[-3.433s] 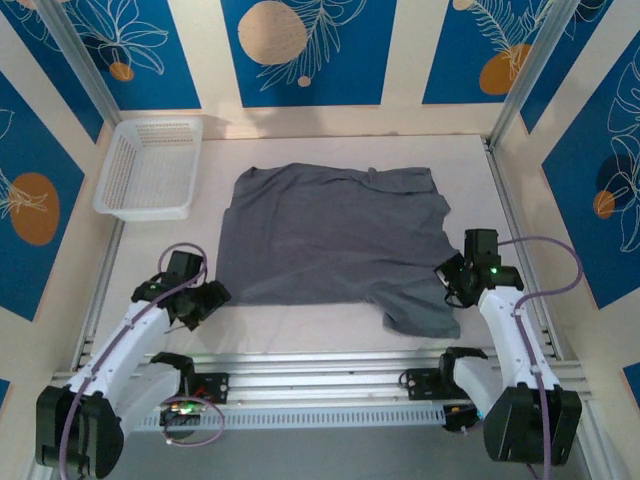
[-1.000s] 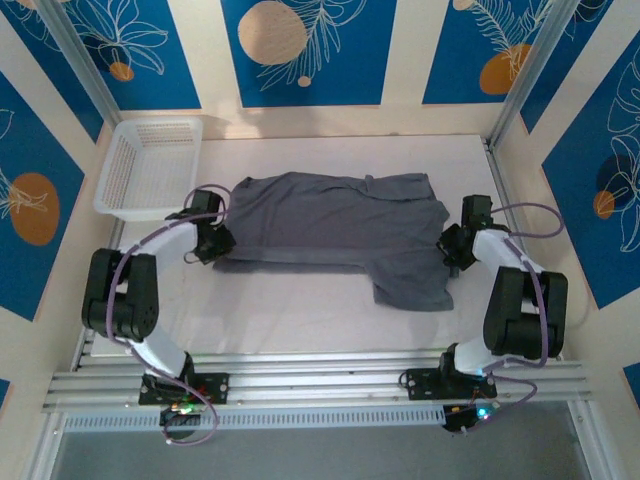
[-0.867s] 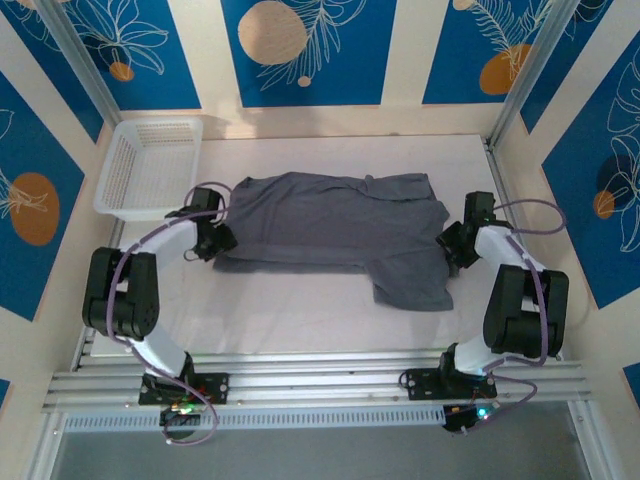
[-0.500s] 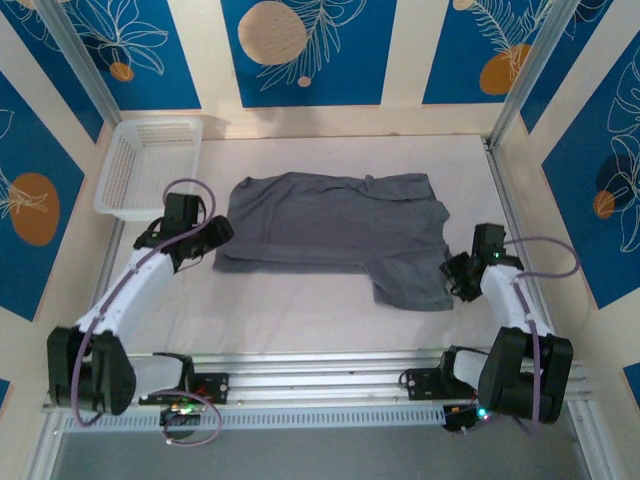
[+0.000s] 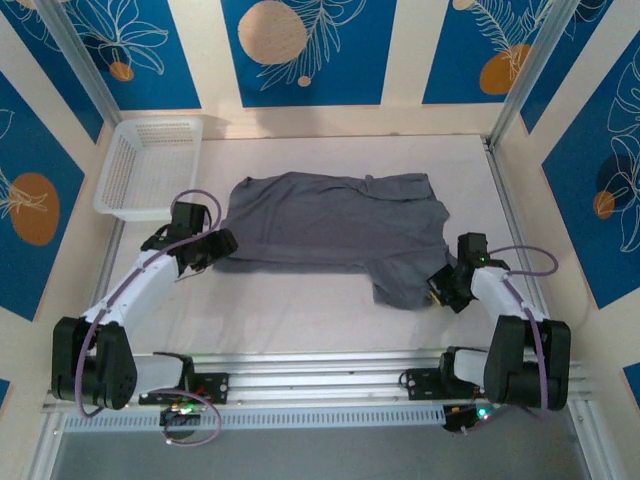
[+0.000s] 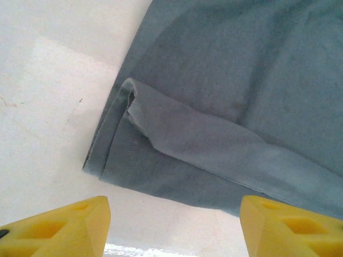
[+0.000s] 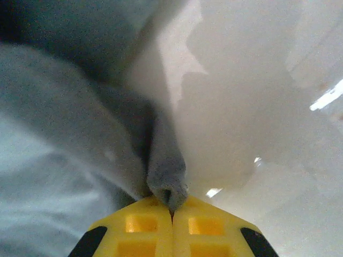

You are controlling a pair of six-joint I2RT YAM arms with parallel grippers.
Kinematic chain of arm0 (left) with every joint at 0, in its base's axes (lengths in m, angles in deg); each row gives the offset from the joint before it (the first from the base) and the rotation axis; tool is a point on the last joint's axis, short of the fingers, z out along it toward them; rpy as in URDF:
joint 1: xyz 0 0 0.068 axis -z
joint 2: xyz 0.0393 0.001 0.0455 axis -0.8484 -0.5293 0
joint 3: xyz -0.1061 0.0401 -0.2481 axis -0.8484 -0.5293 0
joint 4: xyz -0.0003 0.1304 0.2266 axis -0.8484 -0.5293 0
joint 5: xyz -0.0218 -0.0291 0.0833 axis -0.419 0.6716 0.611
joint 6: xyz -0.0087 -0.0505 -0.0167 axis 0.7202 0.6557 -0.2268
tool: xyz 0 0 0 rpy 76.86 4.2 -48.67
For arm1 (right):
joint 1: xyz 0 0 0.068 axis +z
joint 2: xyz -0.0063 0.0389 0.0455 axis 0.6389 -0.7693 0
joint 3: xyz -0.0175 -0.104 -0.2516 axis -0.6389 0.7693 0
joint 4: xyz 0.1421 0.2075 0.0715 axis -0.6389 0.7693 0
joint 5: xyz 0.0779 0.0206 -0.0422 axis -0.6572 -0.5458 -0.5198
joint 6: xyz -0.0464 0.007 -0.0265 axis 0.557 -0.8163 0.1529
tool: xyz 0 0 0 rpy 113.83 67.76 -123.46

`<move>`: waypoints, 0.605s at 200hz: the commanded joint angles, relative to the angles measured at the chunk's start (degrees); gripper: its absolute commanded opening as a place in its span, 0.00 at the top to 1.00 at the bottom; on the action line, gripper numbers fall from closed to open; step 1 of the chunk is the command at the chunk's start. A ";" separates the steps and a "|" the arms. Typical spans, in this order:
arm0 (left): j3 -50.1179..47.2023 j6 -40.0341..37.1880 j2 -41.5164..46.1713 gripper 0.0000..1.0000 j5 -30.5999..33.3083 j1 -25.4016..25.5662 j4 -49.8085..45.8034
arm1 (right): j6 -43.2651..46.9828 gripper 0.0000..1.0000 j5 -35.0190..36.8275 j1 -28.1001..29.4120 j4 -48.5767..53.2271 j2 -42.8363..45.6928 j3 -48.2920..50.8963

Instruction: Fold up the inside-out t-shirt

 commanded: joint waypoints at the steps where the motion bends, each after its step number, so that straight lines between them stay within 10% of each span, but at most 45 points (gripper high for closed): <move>1: 0.89 -0.24 0.60 0.35 -0.04 0.32 -1.15 | -0.81 1.00 -4.64 4.23 4.26 3.46 -5.11; 34: 1.20 -2.39 1.73 0.34 -2.20 0.40 -0.45 | -5.11 1.00 -9.95 10.21 1.01 -4.43 -18.39; 80: 1.57 -4.19 1.23 0.32 -4.90 0.63 -0.97 | -5.28 1.00 -5.27 4.71 1.20 -32.43 -46.61; 98: 0.83 -4.55 1.40 0.31 -5.60 0.73 -1.69 | -1.59 0.60 -6.21 3.26 7.44 -40.65 -55.45; 121: -1.12 -4.80 2.06 0.31 -5.72 0.83 -1.74 | 1.11 0.53 -7.34 3.05 6.15 -37.63 -50.68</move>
